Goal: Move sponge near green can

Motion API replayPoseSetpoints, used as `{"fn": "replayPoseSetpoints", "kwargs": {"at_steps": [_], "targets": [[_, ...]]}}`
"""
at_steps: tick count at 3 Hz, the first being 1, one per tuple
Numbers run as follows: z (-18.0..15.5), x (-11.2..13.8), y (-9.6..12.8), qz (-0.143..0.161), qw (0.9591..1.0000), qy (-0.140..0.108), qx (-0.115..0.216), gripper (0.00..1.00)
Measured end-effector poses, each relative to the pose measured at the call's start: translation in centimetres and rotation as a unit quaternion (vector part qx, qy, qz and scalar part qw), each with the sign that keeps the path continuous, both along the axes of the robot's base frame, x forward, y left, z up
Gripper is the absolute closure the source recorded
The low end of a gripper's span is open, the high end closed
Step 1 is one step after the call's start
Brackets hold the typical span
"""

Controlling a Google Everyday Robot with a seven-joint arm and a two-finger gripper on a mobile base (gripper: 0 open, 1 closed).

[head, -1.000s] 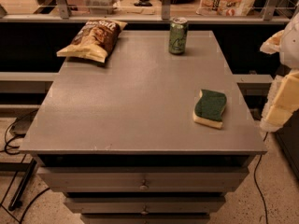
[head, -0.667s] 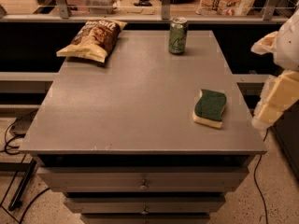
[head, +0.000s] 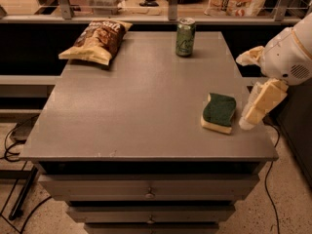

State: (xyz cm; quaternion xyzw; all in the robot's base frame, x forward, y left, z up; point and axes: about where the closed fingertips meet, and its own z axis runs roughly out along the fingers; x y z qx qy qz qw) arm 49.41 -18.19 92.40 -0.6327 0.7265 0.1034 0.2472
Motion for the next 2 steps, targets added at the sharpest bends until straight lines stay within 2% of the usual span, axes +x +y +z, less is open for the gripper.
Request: {"fn": "replayPoseSetpoints", "kwargs": {"at_steps": [1, 2], "targets": [[0.0, 0.0, 0.0, 0.000, 1.0000, 0.000, 0.000, 0.00], [-1.4, 1.1, 0.1, -0.008, 0.9998, 0.003, 0.020, 0.00]]}}
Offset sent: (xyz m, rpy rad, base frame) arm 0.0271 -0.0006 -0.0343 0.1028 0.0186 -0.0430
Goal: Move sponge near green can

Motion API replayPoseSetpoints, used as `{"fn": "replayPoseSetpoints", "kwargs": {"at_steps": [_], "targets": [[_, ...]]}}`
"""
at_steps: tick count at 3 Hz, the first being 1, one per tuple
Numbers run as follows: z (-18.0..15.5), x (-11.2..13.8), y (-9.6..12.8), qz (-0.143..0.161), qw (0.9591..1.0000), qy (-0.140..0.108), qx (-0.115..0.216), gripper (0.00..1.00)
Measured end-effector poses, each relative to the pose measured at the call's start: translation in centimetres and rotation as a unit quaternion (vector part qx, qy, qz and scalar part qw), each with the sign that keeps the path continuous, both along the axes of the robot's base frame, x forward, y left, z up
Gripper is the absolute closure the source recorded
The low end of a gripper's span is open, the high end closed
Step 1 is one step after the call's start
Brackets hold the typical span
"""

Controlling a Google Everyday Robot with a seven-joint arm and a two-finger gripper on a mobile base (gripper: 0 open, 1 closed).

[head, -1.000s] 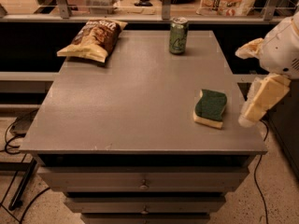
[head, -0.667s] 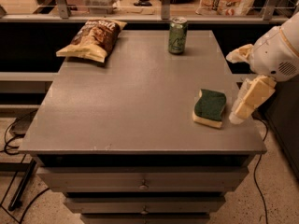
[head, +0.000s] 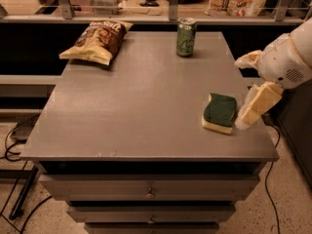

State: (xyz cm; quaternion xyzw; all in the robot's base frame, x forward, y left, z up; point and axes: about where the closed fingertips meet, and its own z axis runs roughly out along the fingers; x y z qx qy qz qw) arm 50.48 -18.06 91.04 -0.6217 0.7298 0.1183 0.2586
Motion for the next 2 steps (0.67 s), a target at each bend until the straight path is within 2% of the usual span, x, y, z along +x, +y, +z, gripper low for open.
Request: {"fn": "replayPoseSetpoints", "kwargs": {"at_steps": [1, 2], "targets": [[-3.2, 1.4, 0.2, -0.019, 0.9996, 0.012, 0.019, 0.00], [-5.4, 2.0, 0.4, -0.033, 0.9988, 0.025, 0.024, 0.00]]}}
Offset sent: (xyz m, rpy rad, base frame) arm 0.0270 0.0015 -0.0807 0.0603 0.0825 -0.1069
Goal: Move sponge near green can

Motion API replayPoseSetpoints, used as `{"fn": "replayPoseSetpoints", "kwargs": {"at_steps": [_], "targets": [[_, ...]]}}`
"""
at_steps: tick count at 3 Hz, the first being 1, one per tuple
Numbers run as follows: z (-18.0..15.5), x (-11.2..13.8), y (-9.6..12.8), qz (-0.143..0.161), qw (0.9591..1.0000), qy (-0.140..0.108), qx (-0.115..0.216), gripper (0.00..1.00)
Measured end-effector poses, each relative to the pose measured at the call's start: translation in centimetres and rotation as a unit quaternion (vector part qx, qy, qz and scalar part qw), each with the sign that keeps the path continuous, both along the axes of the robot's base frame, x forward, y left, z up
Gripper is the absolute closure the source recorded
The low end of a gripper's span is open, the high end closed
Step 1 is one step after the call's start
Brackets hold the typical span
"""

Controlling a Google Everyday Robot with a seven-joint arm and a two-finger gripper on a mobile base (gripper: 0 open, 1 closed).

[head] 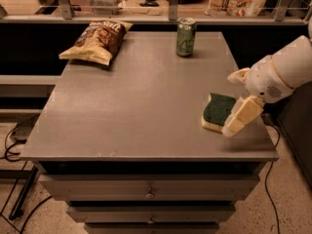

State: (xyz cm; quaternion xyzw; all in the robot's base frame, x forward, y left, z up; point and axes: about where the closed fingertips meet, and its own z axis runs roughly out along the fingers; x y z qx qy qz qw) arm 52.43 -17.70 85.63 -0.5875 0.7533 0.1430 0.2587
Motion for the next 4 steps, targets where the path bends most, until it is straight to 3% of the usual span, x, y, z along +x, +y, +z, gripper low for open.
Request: {"fn": "replayPoseSetpoints", "kwargs": {"at_steps": [1, 2, 3, 4], "targets": [[-2.4, 0.2, 0.2, -0.012, 0.9997, 0.022, 0.007, 0.00], [-3.5, 0.4, 0.8, -0.013, 0.9994, 0.033, 0.003, 0.15], [-3.6, 0.5, 1.0, -0.015, 0.9992, 0.036, 0.000, 0.39], [-1.1, 1.5, 0.4, -0.019, 0.9997, 0.014, -0.001, 0.70]]}}
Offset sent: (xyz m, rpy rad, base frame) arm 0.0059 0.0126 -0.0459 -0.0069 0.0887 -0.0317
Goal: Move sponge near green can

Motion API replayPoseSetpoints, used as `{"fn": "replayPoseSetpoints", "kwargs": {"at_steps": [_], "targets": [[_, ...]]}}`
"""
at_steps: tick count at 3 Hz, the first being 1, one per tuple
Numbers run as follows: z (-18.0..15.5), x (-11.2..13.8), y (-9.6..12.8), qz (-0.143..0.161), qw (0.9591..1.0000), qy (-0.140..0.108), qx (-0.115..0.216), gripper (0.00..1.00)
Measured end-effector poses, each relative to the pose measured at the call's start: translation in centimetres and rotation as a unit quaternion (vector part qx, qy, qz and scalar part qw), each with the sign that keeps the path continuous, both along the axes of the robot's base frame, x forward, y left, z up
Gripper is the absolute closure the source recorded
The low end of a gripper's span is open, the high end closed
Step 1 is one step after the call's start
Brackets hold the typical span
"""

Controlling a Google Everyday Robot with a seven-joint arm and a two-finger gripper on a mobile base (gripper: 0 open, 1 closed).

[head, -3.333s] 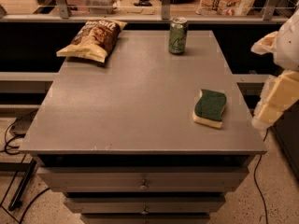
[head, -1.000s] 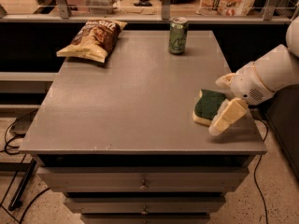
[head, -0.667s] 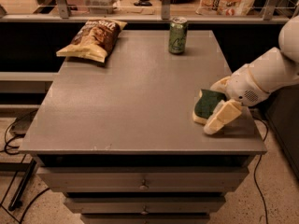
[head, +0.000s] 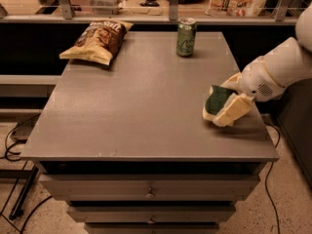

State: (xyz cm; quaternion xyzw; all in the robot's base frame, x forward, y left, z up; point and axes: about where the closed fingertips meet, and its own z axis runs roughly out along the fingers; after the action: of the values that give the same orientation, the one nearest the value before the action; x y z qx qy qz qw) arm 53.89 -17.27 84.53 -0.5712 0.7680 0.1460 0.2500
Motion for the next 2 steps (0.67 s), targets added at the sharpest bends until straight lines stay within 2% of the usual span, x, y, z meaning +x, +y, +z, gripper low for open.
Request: {"fn": "replayPoseSetpoints", "kwargs": {"at_steps": [1, 2], "targets": [[3.6, 1.5, -1.2, -0.011, 0.9994, -0.030, 0.015, 0.93], [9.5, 4.7, -3.5, -0.029, 0.9958, -0.085, 0.017, 1.00]]}}
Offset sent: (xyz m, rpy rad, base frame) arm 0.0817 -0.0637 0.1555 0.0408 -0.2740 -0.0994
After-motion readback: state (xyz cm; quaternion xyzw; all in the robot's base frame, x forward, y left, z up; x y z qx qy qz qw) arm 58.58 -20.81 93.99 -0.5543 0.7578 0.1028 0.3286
